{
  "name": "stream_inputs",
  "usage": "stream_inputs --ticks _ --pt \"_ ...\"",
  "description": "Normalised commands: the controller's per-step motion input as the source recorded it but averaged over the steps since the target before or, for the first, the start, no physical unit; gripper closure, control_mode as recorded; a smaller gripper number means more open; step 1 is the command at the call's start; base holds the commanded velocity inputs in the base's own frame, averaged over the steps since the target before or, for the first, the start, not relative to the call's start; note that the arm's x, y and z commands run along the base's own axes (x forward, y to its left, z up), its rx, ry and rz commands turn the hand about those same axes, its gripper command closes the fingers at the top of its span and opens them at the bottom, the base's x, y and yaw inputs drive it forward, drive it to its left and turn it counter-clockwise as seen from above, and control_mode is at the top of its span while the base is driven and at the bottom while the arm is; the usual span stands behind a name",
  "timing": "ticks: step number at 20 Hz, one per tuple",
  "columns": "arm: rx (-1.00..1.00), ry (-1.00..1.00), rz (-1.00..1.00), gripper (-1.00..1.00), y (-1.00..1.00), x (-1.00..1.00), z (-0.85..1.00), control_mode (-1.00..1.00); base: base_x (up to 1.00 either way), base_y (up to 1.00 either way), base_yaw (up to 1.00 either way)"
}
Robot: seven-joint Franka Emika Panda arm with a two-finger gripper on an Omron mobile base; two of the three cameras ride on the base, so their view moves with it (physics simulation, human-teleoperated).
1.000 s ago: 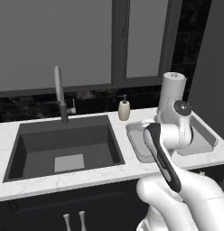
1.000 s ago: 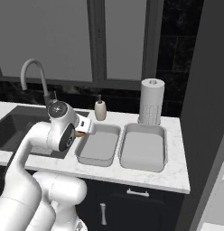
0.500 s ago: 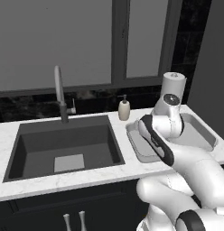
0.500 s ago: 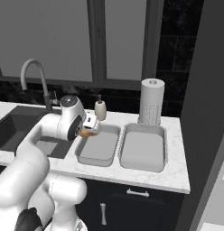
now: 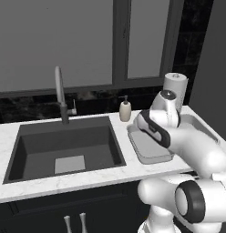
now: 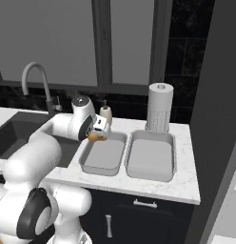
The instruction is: Place one squash and one chicken drumstick in each tupperware on the nearby counter, to pack two identical lunches.
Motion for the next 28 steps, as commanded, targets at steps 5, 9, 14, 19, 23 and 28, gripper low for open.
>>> stream_inputs --ticks 5,9,14,19,23,28 --pt "0.0 0.02 0.0 1.0 -0.11 0.31 -0.53 -1.0 0.0 0.0 0.0" --pt "0.0 0.08 0.0 1.0 -0.06 0.28 -0.56 -1.0 0.0 0.0 0.0" --pt "0.0 0.05 0.0 1.0 0.0 0.21 -0.44 -1.0 0.0 0.0 0.0" --pt "0.0 0.01 0.0 1.0 0.0 0.23 -0.38 -1.0 0.0 0.0 0.0" --pt "0.0 0.0 0.0 1.0 0.0 0.19 -0.34 -1.0 0.0 0.0 0.0" --pt "0.0 0.0 0.0 -1.0 0.0 0.14 -0.34 -1.0 0.0 0.0 0.0"
